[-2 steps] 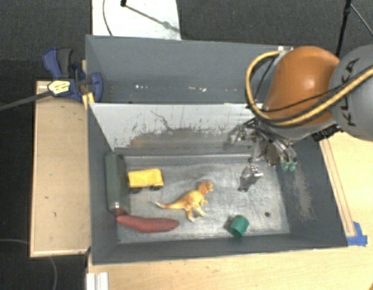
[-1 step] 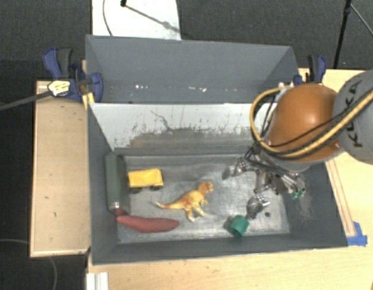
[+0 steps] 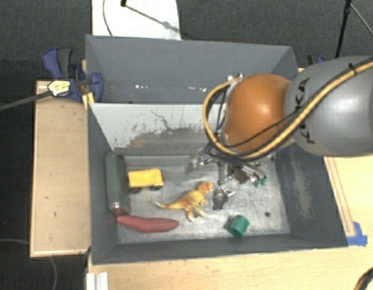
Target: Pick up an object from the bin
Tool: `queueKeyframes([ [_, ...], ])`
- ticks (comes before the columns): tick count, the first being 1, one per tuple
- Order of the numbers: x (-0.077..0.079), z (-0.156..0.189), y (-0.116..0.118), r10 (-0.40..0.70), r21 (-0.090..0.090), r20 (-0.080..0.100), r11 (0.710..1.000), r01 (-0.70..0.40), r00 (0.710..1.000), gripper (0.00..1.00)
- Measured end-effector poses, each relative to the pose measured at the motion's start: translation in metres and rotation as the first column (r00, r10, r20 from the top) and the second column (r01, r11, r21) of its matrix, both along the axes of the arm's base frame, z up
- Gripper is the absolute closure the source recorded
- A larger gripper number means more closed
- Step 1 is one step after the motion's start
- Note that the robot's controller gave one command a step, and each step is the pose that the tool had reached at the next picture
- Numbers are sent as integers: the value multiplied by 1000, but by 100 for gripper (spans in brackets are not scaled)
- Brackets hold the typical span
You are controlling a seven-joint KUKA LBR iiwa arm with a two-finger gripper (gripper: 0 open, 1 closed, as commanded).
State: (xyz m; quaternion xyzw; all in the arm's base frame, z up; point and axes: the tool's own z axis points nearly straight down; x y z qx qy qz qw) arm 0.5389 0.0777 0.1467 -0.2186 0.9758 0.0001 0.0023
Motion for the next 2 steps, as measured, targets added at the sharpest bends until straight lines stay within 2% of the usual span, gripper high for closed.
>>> queueKeyframes([
  [1,-4,-75,24,139,-6,-10,990,-139,990,0],
  [2,-5,-72,19,285,5,-4,958,-285,958,100],
])
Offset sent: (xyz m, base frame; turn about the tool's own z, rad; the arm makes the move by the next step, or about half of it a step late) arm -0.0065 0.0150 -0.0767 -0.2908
